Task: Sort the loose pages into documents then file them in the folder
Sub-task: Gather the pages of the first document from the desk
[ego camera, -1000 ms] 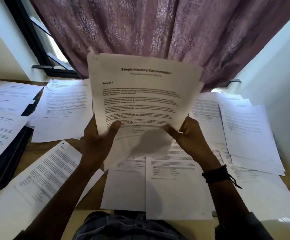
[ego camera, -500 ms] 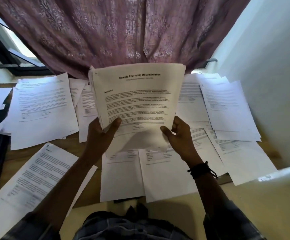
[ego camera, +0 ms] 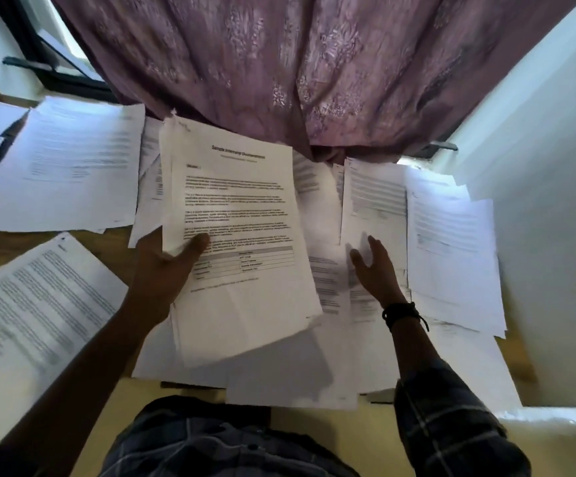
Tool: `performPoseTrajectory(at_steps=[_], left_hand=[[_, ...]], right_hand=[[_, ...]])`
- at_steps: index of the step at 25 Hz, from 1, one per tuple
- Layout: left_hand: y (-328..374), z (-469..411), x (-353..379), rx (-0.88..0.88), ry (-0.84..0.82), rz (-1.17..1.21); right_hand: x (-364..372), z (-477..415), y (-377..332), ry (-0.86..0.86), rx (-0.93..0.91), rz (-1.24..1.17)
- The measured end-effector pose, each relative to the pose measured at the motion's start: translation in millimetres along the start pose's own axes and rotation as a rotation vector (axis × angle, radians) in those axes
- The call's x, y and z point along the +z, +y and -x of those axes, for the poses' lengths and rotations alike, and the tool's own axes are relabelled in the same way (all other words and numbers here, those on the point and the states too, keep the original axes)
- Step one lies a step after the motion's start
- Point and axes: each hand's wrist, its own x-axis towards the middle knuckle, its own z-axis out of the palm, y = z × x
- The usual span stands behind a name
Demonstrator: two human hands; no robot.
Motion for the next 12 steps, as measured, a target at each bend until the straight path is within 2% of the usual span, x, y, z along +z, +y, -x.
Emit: performPoseTrajectory(at_steps=[3, 5, 7, 9, 10, 12], left_hand=[[-1.3, 12.0, 19.2, -0.047, 0.121, 0.027], [-4.0, 21.9, 31.1, -0.069, 0.172, 0.046], [-7.2, 32.8, 40.1, -0.076, 0.213, 0.062], [-11.4, 43.0, 47.7, -0.080, 0.242, 0.060], [-12.7, 47.1, 50.6, -0.076, 0.245, 0.058], [-12.3, 53.0, 54.6, -0.063, 0.252, 0.051]], right_hand=[[4.4, -34.2, 13.3, -0.026, -0.072, 0.333], [12.9, -40.9, 12.7, -0.014, -0.253, 0.438], [24.5, -39.3, 10.7, -0.053, -0.420, 0.439], [24.6, -36.5, 5.5, -0.091, -0.519, 0.310], [19.1, -35.0, 1.9, -0.090, -0.467, 0.202], [3.1, -42.3, 1.1, 0.028, -0.203, 0.088]])
